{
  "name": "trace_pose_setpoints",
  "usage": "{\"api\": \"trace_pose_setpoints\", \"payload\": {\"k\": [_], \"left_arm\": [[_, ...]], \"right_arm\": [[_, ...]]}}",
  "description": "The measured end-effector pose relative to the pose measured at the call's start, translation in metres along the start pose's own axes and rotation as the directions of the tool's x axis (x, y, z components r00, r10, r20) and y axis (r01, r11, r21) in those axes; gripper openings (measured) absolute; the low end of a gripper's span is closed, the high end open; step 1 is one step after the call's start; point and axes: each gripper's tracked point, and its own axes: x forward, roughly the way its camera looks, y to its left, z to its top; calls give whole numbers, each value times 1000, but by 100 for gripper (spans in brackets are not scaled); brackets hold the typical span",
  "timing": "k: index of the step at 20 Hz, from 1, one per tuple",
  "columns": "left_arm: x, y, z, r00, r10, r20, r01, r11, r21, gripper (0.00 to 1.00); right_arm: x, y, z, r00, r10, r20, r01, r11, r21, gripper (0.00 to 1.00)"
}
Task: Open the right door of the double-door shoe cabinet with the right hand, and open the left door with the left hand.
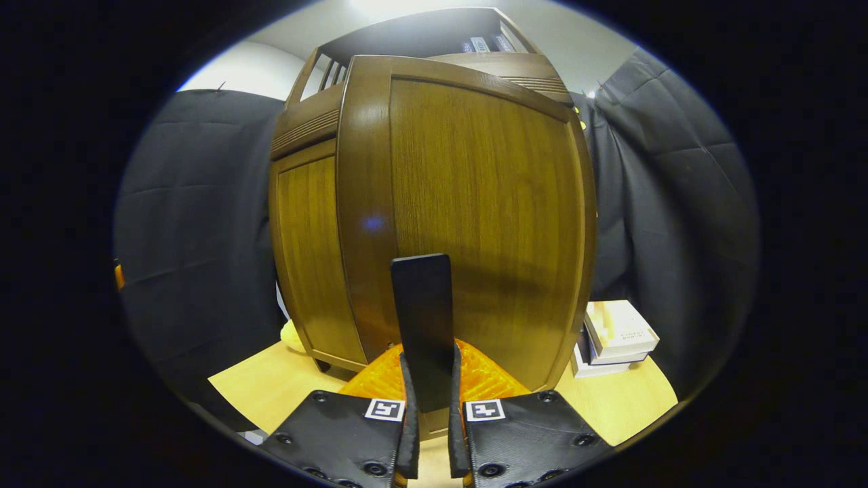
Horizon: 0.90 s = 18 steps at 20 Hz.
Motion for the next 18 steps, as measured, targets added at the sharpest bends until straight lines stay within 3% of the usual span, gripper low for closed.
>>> {"api": "trace_pose_setpoints", "payload": {"k": [18], "left_arm": [[15, -19, 3, 983, -183, 32, 183, 983, -11, 96]], "right_arm": [[-64, -57, -8, 996, -86, -37, 86, 996, 13, 17]]}}
